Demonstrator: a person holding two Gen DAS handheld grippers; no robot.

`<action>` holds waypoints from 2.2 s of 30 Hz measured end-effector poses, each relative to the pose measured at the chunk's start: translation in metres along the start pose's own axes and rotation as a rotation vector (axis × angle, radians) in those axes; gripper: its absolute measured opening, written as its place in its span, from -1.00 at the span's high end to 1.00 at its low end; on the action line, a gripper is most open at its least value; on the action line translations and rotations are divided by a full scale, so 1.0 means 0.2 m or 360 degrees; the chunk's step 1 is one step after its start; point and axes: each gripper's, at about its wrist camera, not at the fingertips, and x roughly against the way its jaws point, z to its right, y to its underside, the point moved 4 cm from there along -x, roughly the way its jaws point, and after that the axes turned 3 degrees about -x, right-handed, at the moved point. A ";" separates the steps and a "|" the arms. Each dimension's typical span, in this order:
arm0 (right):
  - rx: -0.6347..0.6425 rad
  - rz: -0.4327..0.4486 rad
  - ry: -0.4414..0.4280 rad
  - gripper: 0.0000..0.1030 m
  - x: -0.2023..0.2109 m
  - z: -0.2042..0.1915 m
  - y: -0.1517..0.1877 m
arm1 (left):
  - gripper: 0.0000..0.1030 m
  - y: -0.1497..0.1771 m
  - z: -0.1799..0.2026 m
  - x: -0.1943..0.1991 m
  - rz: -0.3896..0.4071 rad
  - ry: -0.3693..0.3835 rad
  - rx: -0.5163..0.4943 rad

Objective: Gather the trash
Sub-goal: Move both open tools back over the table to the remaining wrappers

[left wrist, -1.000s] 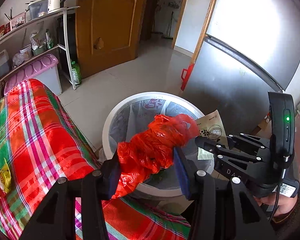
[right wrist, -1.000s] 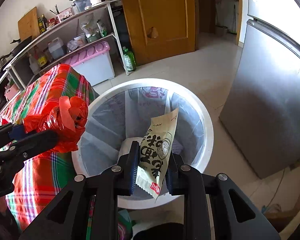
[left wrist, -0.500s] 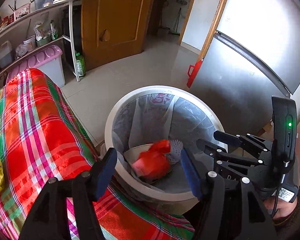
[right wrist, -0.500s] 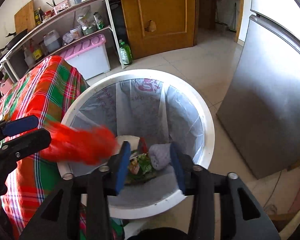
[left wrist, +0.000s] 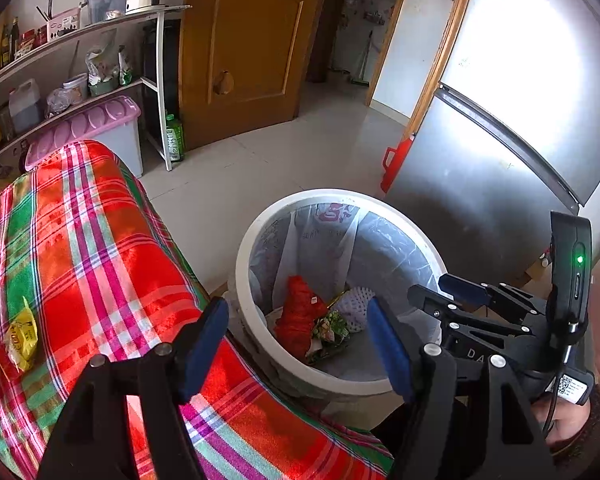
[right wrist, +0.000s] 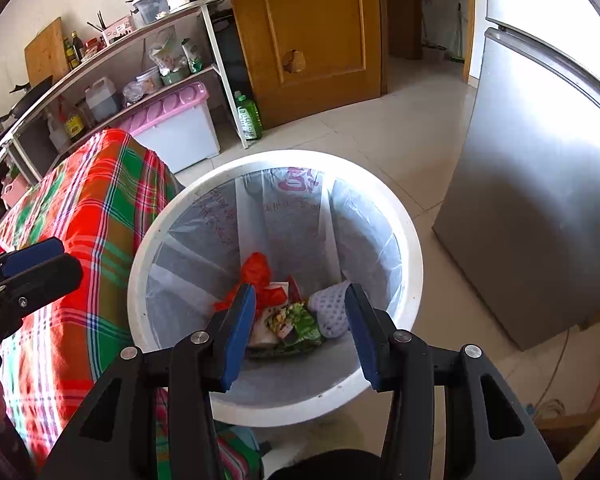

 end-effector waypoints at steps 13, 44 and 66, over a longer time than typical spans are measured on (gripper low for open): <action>0.0035 0.0089 -0.0074 0.07 0.12 -0.12 0.00 | -0.50 0.04 -0.15 0.20 0.0104 -0.0092 0.0071; 0.0357 0.0130 -0.0421 -0.01 0.19 -0.86 0.01 | -0.61 0.36 -0.88 0.68 0.0250 -0.0503 0.0370; 0.0535 0.0005 -0.0500 -0.04 0.01 -1.40 0.05 | -0.66 0.44 -1.16 0.56 0.0097 -0.0445 0.0446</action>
